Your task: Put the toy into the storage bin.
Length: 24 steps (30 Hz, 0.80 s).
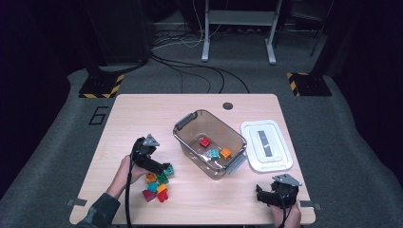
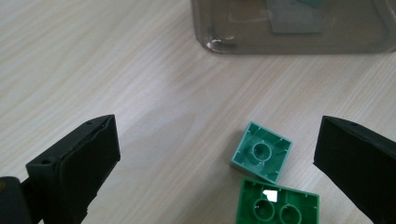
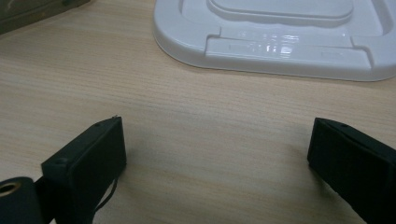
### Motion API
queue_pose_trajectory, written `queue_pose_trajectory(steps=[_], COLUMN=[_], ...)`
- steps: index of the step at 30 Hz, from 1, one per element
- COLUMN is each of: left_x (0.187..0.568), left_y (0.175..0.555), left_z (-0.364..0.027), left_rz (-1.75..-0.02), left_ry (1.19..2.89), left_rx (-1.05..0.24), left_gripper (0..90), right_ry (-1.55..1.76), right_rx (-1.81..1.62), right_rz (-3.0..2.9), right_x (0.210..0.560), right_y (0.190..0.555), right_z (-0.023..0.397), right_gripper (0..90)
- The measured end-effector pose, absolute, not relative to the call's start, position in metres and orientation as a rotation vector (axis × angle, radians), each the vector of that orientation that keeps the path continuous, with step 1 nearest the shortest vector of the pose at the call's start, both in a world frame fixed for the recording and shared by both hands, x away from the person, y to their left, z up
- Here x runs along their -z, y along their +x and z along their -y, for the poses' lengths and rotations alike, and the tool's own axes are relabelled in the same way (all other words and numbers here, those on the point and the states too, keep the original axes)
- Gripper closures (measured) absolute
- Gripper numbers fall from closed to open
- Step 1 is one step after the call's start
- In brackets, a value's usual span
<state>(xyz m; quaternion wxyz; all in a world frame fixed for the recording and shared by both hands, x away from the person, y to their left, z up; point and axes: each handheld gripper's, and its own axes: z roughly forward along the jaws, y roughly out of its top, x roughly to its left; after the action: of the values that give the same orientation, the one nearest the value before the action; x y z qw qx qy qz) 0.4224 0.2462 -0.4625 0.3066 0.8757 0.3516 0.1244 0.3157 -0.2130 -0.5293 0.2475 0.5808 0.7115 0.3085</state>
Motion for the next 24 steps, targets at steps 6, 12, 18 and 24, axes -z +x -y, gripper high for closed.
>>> queue_pose_trajectory(steps=[6,12,18,24], left_x=[0.476,0.488,0.493,0.496], left_y=[0.423,0.421,0.419,0.417], left_z=[-0.237,-0.233,-0.232,-0.232], left_rz=[-0.932,-0.901,-0.873,-0.844], left_ry=[2.334,2.361,2.367,2.376], left_rx=[-0.297,-0.261,-0.253,-0.235], left_gripper=[0.0,11.2,38.6,53.4], right_ry=[1.583,1.582,1.582,1.584], right_rx=[-0.84,-0.841,-0.841,-0.839], right_rz=[-1.939,-1.94,-1.94,-1.939], right_x=[0.529,0.529,0.529,0.529], right_y=[0.316,0.316,0.316,0.316], right_z=[0.213,0.213,0.213,0.213], right_gripper=[3.5,3.5,3.5,3.5])
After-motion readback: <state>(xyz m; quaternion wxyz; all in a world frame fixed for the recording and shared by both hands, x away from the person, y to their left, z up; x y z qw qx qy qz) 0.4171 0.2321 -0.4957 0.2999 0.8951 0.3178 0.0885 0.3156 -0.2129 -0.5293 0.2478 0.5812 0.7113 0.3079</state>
